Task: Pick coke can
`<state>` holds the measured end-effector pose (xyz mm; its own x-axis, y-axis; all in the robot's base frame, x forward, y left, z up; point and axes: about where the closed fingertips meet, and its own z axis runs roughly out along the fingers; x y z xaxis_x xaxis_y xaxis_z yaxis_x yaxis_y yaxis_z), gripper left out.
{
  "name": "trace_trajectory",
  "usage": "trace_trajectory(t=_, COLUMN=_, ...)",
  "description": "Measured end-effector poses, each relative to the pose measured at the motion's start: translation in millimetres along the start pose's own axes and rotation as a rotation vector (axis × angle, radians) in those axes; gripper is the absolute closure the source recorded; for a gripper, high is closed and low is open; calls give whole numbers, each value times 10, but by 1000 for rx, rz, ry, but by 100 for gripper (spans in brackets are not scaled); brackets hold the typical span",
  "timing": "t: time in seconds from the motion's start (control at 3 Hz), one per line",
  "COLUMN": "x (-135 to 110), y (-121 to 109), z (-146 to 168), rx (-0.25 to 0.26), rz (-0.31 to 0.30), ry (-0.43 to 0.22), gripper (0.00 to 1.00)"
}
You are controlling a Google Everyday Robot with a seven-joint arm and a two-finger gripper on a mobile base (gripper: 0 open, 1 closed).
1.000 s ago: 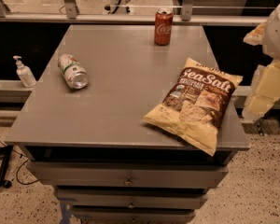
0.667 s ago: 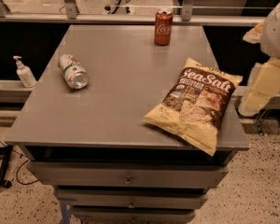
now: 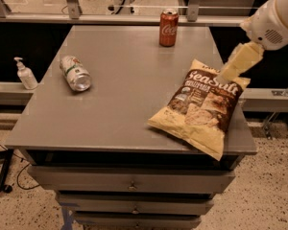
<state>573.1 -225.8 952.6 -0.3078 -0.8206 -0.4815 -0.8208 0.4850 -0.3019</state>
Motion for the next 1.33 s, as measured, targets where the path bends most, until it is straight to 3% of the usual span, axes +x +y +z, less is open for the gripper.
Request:
trace_trajectory(t=0.33, x=-144, y=-390, z=319, rx=23, rz=83, ry=-125, gripper=0)
trace_trajectory(t=0.67, x=-377, y=-740, z=669, rx=47, rz=167, ry=-289, gripper=0)
trace_trajectory(t=1.33, x=-407, y=-731, z=717, rx=49, rz=176, ry=-311, gripper=0)
